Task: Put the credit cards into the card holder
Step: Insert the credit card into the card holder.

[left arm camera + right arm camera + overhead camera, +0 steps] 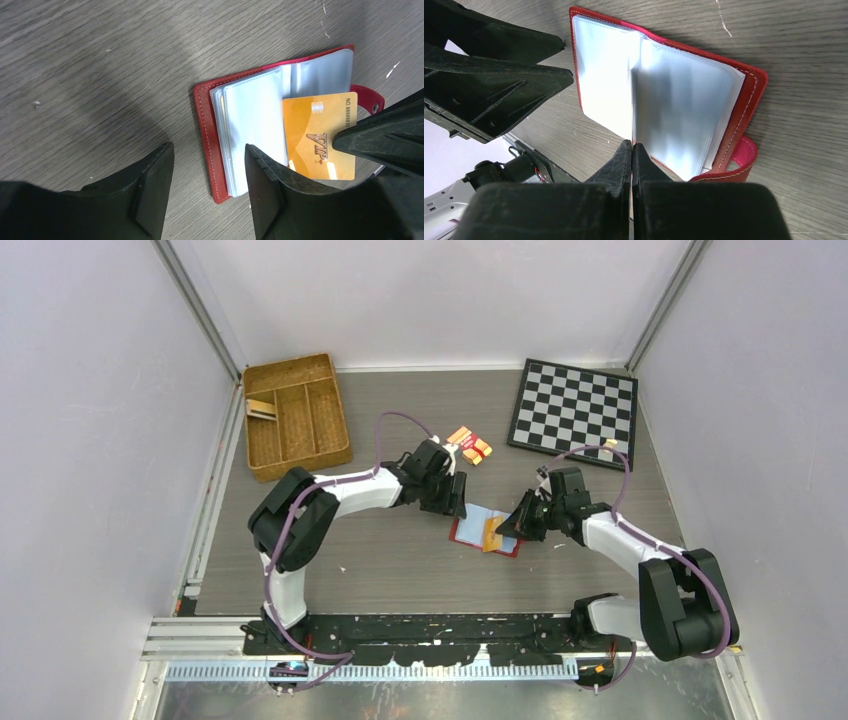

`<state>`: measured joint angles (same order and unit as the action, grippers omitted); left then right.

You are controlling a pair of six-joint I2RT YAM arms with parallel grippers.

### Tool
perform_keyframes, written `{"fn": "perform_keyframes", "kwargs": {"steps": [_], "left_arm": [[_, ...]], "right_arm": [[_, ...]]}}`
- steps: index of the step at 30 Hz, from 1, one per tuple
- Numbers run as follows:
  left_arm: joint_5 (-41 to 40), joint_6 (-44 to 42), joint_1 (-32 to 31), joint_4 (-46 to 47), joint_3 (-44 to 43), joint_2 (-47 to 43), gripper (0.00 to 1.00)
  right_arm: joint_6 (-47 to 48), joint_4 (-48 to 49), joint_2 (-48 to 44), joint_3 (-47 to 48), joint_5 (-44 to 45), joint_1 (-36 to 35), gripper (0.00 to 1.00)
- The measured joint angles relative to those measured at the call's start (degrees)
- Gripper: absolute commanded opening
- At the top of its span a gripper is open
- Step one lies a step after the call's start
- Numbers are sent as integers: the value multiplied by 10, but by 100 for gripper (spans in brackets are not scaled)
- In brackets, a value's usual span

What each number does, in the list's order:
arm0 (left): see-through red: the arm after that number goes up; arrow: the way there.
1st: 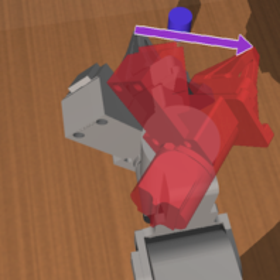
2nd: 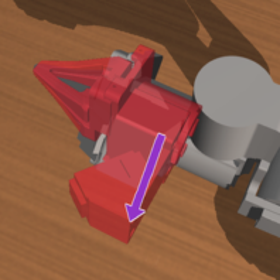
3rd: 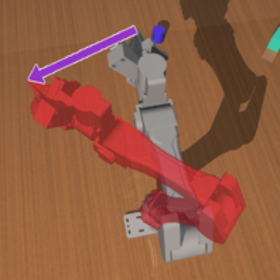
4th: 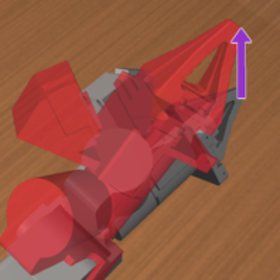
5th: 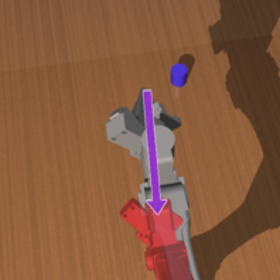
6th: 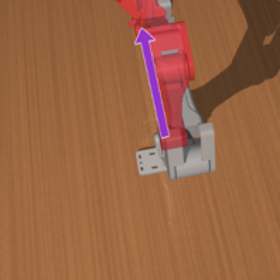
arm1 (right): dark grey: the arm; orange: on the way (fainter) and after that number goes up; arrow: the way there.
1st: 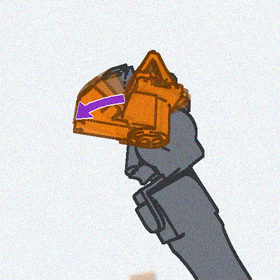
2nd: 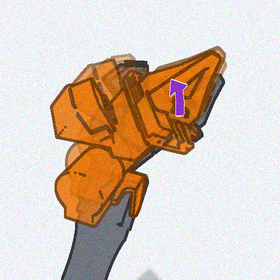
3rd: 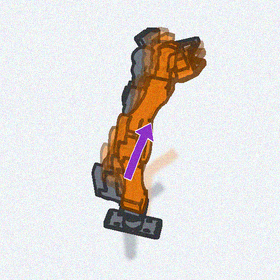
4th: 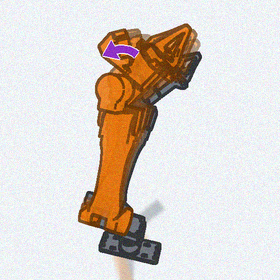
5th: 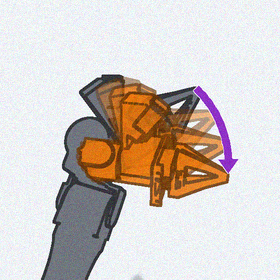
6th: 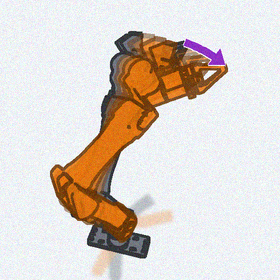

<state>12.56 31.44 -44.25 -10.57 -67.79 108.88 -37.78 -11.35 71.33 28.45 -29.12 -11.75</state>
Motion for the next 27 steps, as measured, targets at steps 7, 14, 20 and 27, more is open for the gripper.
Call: {"fn": "perform_keyframes", "kwargs": {"steps": [7, 14, 20, 27], "left_arm": [[5, -10, 0, 11, -5, 9, 48], [-15, -42, -8, -6, -41, 34, 38], [-36, -65, -12, -23, -55, 40, 34], [-41, -75, -14, -25, -58, 43, 32]], "right_arm": [[-1, 21, 4, -10, -14, 4, 0], [-7, 44, 10, -19, -28, 10, 1], [-14, 59, 11, -23, -35, 14, 1], [-20, 81, 13, -31, -43, 19, 1]]}}
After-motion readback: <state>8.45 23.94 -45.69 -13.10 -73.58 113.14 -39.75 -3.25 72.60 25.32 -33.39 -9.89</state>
